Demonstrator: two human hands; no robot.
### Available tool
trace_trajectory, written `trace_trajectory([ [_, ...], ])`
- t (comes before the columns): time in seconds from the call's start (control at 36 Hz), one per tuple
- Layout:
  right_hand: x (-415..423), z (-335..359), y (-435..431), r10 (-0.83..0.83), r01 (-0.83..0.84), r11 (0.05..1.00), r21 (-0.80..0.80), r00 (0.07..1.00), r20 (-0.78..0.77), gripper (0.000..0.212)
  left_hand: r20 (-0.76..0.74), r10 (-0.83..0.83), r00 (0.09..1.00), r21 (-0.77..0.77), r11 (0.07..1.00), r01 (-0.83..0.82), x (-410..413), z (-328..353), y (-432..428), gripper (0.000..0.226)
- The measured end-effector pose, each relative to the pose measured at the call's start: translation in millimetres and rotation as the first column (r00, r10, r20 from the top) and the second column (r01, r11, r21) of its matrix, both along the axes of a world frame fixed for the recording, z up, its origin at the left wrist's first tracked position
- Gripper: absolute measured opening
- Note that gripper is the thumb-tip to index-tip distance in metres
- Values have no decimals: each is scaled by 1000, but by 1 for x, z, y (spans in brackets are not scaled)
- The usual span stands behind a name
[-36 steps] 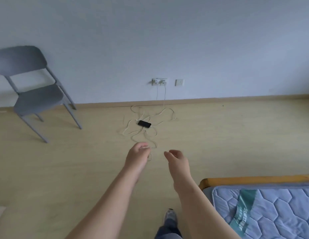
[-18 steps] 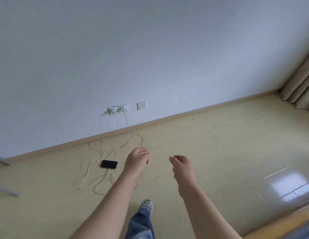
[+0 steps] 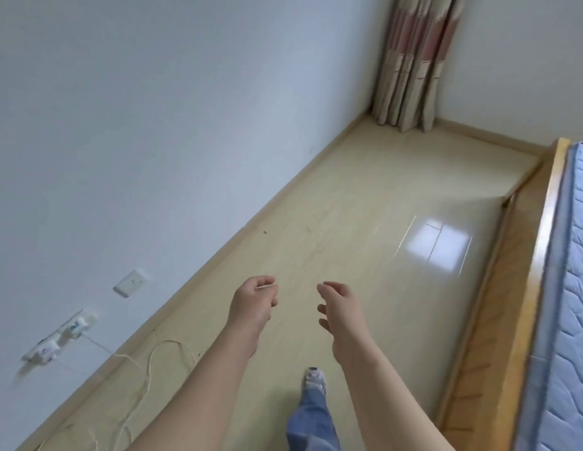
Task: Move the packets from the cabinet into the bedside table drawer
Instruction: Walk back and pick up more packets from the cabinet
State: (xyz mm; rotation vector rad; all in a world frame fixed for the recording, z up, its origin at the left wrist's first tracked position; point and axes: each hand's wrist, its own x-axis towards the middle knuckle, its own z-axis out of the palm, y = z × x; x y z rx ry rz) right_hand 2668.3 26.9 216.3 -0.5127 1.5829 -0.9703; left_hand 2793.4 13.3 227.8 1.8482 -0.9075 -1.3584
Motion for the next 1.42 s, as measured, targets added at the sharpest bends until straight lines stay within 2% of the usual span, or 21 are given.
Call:
trace_trajectory([
  [0.14, -43, 8, -106, -98, 99, 992, -76, 995, 21, 17, 5, -28, 1000, -70, 997, 28, -37, 6, -111, 14],
  [0.36, -120, 27, -250, -116, 116, 988, -106, 993, 13, 18, -15, -124, 992, -122, 985, 121, -121, 39, -268, 11],
  [0.5, -184, 29, -328, -194, 192, 976, -106, 981, -9, 15, -60, -215, 975, -99, 973, 209, -186, 40, -357, 10],
  [0.69, -287, 13, -449, -364, 360, 929, -84, 931, -40, 14, -106, -374, 921, -109, 925, 363, -295, 26, -504, 11],
  [0.83, -362, 29, -544, -438, 432, 897, -95, 898, -46, 9, -103, -490, 866, -113, 870, 479, -373, 32, -605, 8],
  [0.94, -424, 47, -603, -509, 499, 854, -146, 860, -39, 11, -80, -574, 815, -133, 817, 562, -446, 43, -674, 11],
  [1.08, -510, 46, -645, -608, 601, 788, -131, 793, -22, 14, -100, -681, 726, -131, 732, 668, -548, 49, -731, 14],
  [1.25, -642, 35, -699, -659, 651, 748, -128, 752, -27, 17, -113, -717, 688, -132, 697, 705, -683, 41, -792, 14],
  [1.42, -783, 47, -755, -679, 664, 733, -147, 728, -95, 17, -130, -731, 670, -150, 682, 716, -816, 56, -851, 14],
])
